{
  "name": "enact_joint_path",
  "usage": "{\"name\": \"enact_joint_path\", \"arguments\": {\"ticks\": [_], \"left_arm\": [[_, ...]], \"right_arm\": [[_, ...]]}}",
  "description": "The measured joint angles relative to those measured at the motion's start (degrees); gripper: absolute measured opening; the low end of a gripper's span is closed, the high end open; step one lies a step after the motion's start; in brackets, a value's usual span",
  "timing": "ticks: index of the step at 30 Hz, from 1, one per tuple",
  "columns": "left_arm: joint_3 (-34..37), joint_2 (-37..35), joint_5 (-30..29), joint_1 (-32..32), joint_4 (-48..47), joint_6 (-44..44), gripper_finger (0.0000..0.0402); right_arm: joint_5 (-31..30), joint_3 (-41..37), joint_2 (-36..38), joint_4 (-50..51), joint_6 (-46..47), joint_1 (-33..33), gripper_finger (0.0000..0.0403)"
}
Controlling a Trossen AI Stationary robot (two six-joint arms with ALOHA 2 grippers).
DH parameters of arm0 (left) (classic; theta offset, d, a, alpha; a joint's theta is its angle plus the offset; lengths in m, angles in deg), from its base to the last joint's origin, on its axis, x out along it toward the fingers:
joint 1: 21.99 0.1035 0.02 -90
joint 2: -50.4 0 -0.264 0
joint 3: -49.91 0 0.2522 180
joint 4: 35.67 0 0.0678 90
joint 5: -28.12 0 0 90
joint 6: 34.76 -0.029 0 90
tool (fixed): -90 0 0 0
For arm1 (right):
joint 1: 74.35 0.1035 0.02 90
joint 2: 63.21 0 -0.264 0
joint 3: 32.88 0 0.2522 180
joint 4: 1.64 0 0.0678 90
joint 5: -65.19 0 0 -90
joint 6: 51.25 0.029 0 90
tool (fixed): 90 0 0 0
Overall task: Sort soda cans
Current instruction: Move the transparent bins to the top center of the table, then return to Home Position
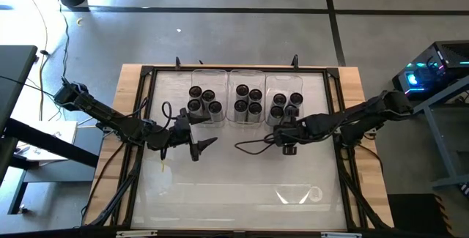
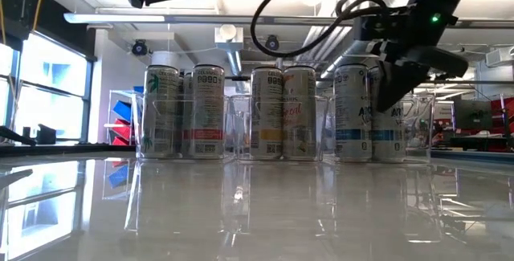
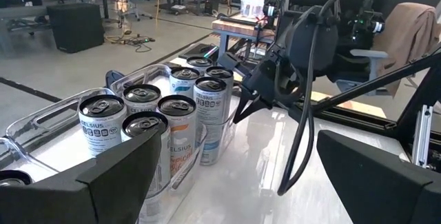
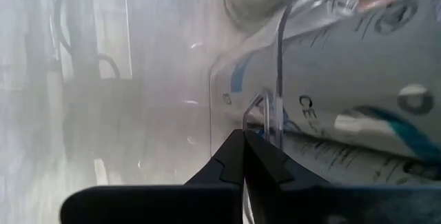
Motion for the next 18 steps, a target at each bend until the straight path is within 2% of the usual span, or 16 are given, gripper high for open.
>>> {"name": "enact_joint_path", "arguments": {"ticks": [11, 15, 18], "left_arm": [[0.0, 0.0, 0.0, 0.0, 0.0, 0.0, 0.0384], [0.0, -0.1, -1.0, 0.0, -0.2, -0.5, 0.0384], [0.0, -1.0, -1.4, 0.0, -2.5, -0.2, 0.0384]], "right_arm": [[0.3, 1.0, 0.0, -0.4, 0.6, 0.0, 0.0], [2.1, 3.2, 2.1, 0.7, 3.8, 2.8, 0.0], [2.8, 2.8, 6.8, 1.8, 7.2, 6.4, 0.0]]}}
